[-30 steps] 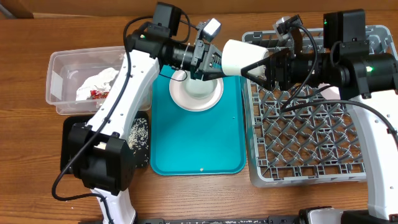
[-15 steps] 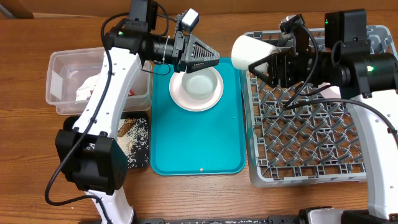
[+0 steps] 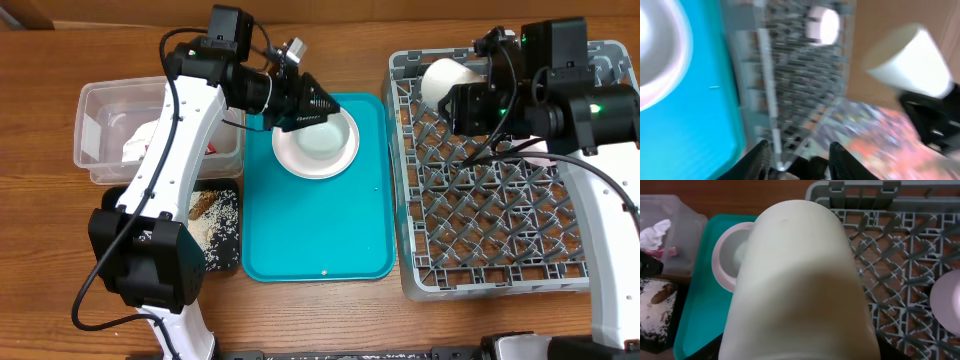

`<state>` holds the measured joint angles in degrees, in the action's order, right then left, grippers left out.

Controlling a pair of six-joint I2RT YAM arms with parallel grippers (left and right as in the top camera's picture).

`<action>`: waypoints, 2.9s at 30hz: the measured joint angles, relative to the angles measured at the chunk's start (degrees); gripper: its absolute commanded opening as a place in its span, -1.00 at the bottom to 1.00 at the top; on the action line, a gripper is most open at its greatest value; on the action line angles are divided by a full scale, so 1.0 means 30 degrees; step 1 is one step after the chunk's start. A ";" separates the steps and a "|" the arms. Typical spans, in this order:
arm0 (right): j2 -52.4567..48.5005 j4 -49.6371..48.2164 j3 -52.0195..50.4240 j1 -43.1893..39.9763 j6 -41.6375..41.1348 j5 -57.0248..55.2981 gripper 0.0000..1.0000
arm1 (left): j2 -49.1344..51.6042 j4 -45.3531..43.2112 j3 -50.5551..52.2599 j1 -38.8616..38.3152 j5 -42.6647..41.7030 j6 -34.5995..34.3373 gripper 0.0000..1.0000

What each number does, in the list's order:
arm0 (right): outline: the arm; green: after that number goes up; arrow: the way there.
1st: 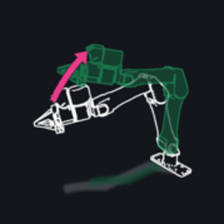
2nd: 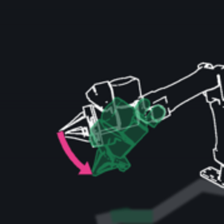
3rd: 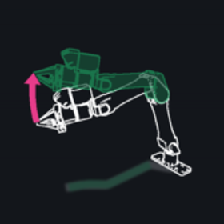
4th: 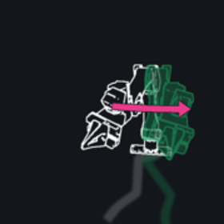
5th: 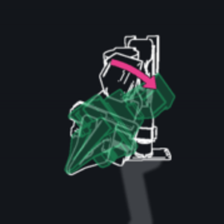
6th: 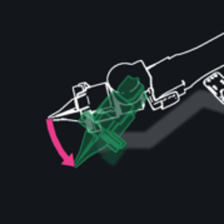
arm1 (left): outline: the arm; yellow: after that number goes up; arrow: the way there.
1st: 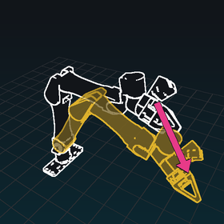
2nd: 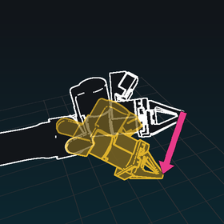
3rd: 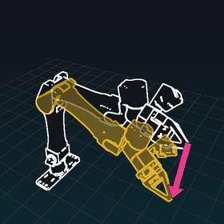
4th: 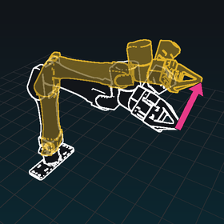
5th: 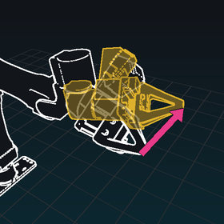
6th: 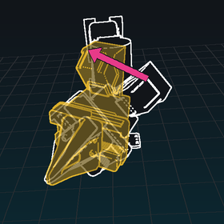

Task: Sort waste into correct bins and load items into the dishwasher
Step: 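Carry the white cup into the grey rack and open the right gripper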

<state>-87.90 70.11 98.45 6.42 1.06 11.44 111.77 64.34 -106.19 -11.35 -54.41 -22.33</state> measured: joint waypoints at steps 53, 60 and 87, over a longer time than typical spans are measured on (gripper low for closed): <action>-0.6710 -0.3191 -0.0226 -0.0568 -0.0925 -0.4459 0.07 | -0.0007 0.1115 -0.0007 0.0000 0.4743 -0.0044 1.00; -0.7694 -0.3213 -0.0233 -0.0685 -0.0933 -0.4452 0.07 | -0.0007 0.1107 -0.0007 0.0000 0.4736 -0.0044 1.00; -0.8087 -0.3009 -0.0364 -0.0685 -0.0998 -0.4452 0.61 | -0.0007 0.1107 -0.0007 0.0000 0.4743 -0.0044 1.00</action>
<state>-112.16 61.08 97.36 4.36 -1.93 -1.91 111.74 67.66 -106.21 -11.35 -40.18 -22.46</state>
